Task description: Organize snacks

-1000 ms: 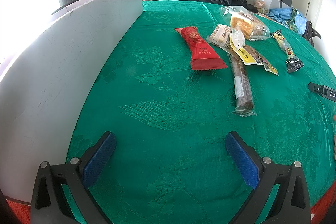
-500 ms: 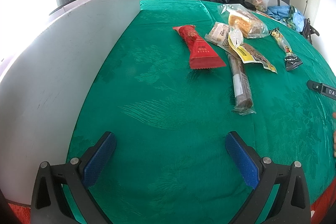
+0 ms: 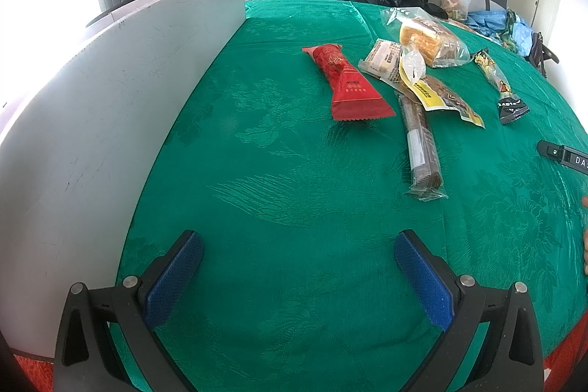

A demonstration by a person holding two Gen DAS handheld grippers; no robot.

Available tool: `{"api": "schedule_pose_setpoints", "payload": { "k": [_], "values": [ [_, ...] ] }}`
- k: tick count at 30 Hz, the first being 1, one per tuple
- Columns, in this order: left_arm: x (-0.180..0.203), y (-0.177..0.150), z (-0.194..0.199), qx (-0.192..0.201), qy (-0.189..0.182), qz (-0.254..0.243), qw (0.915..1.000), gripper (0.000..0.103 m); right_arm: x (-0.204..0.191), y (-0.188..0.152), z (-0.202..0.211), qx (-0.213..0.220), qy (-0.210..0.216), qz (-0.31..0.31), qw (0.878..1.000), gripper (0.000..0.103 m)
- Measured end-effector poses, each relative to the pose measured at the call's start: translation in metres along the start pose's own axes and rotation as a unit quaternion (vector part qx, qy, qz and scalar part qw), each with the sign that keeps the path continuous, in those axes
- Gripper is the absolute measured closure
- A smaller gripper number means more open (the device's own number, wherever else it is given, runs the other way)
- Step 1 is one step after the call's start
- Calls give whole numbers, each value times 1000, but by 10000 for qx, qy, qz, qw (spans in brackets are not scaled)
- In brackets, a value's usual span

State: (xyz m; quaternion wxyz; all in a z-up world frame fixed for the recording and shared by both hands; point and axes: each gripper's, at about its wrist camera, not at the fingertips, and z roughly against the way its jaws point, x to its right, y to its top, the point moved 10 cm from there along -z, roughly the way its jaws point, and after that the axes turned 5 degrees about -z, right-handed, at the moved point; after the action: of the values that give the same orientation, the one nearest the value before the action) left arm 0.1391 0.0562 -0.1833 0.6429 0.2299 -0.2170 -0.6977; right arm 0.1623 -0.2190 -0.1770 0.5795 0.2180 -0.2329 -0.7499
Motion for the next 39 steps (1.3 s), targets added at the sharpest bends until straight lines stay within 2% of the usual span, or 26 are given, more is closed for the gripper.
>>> {"api": "schedule_pose_setpoints", "payload": {
  "k": [8, 11, 15, 18, 20, 23, 25, 29, 34, 39],
  "values": [
    [0, 0, 0, -30, -18, -8, 10000, 0, 0, 0, 0, -2, 0, 0, 10000, 8],
    [0, -2, 1, -321, -101, -38, 9994, 0, 0, 0, 0, -3, 0, 0, 10000, 8],
    [-2, 2, 12, -283, -423, 223, 9985, 0, 0, 0, -1, -4, -1, 1, 10000, 8],
    [3, 21, 16, -254, -699, 301, 9968, 1, 0, 0, 0, -3, 0, 1, 10000, 8],
    [6, 49, 18, -139, -759, 241, 9967, 1, 0, 0, 0, -3, 0, 1, 10000, 8],
    [11, 88, 8, -212, -670, 41, 9975, 1, 0, 0, 0, -3, 0, 1, 10000, 8],
    [13, 114, -6, -292, -616, 22, 9977, 4, 0, 0, -1, -3, 1, 1, 10000, 8],
    [11, 141, -32, -417, -483, 137, 9979, 5, 0, 0, 0, -4, 2, 0, 10000, 8],
    [15, 138, -60, -729, -306, 111, 9968, 7, 0, 0, -1, -5, 1, 1, 10000, 8],
    [15, 130, -73, -855, -246, 145, 9959, 8, 0, 0, -1, -6, 1, 1, 10000, 8]
  ]
}}
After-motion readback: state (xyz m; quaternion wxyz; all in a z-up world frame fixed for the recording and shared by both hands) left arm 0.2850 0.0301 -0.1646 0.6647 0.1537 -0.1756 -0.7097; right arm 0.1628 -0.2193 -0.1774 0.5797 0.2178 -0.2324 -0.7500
